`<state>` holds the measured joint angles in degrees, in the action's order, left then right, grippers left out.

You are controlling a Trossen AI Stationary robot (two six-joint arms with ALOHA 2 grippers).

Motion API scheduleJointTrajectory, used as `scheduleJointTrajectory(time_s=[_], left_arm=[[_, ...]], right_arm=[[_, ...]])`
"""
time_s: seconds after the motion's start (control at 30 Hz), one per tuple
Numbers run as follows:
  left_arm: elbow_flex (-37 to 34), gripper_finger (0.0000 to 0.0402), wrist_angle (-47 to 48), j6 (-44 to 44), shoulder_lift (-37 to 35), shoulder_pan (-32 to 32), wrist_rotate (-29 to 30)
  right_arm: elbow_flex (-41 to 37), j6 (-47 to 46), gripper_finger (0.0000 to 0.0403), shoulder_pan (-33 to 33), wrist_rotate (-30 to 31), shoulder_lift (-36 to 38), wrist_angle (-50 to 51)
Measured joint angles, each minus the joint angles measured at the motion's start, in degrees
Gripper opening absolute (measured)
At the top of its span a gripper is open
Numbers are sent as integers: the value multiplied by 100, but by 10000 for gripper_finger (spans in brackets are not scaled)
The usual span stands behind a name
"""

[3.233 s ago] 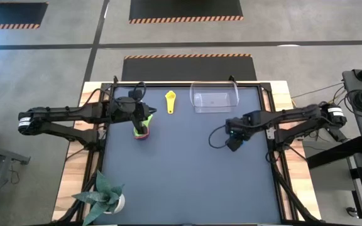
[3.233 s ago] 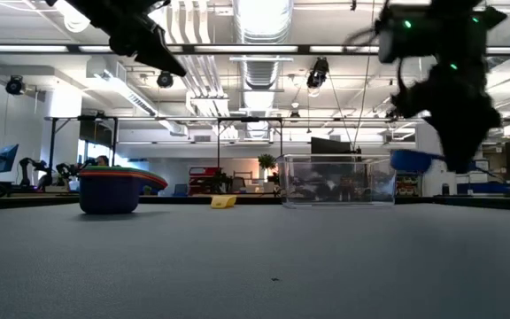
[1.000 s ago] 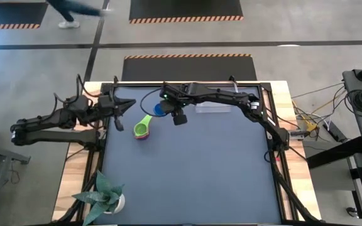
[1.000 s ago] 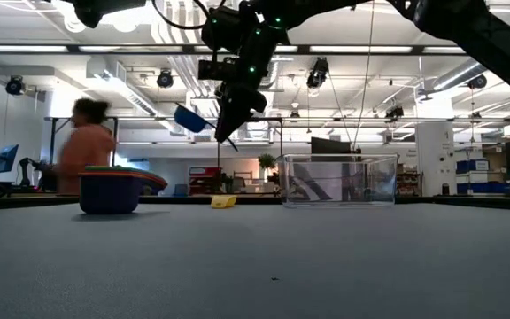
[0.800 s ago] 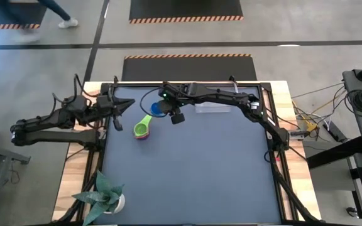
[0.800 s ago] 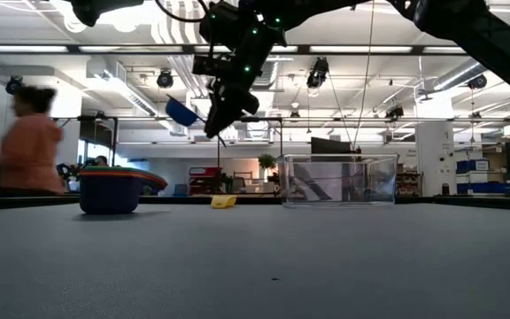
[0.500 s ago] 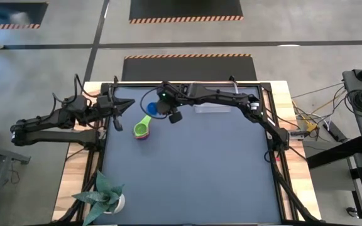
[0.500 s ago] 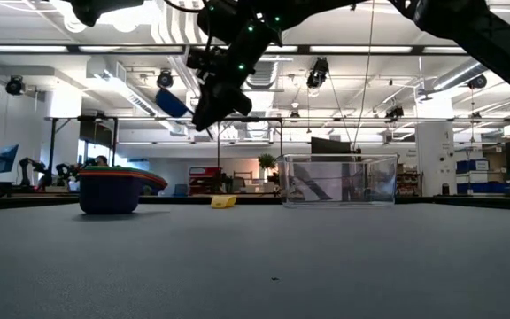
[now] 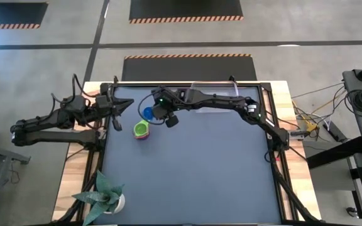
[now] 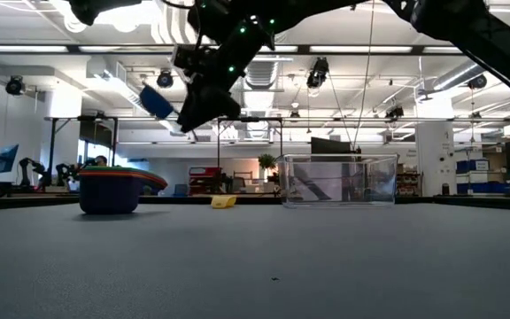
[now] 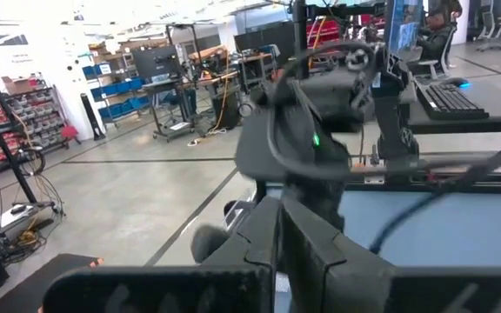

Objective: Nest measuring cups in basket
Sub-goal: Stack the blue measuring cup on top of the green measuring cup

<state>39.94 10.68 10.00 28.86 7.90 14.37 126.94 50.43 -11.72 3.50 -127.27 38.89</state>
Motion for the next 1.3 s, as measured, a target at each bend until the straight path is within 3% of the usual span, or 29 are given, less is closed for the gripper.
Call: scheduleJointTrajectory(time_s=[0.53, 1.3], left_arm=[[0, 0, 2, 26, -35, 0, 0], [0, 0, -140, 24, -5, 0, 0]], right_arm=[[54, 465, 155, 96, -95, -205, -543], [57, 355, 158, 285, -508, -220, -1280]])
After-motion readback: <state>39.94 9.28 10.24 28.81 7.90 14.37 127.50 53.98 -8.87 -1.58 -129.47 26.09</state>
